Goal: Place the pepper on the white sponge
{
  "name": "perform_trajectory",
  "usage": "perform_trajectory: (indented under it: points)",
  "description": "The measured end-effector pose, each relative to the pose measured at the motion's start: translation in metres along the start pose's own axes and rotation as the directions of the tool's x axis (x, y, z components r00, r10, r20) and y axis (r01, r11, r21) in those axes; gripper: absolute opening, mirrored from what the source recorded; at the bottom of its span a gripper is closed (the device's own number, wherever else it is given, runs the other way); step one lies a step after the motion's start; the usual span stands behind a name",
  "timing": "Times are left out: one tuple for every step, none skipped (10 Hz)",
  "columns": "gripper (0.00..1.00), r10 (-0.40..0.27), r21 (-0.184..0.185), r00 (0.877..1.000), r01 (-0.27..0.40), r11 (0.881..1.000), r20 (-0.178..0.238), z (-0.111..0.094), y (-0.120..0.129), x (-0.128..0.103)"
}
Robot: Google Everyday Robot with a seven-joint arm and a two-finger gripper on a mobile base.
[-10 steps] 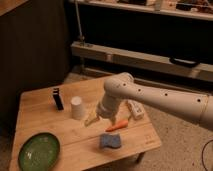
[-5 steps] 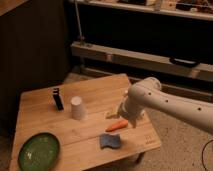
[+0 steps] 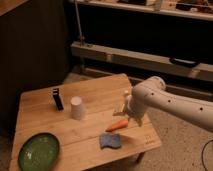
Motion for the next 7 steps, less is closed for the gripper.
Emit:
perform_trajectory:
  points:
    - [0.80,0.013,-0.007,1.000,-0.013,1.000,-0.002,0.011,-0.014,0.008]
    - [0.80,0.036,-0.015,0.999,-0.036,0.999,0.006,0.032,-0.029,0.014]
    - [0.80,0.053,-0.026,0.999,-0.053,0.998,0.006,0.045,-0.033,0.018]
    - [0.80,0.079,-0.037,0.997,-0.079,0.996,0.014,0.056,-0.035,0.018]
    - [0.80,0.108,-0.055,0.994,-0.107,0.993,0.019,0.062,-0.032,0.017]
    - [0.80,0.128,-0.066,0.991,-0.126,0.990,0.025,0.063,-0.029,0.016]
    - [0.80,0.146,-0.071,0.989,-0.144,0.987,0.028,0.062,-0.025,0.015]
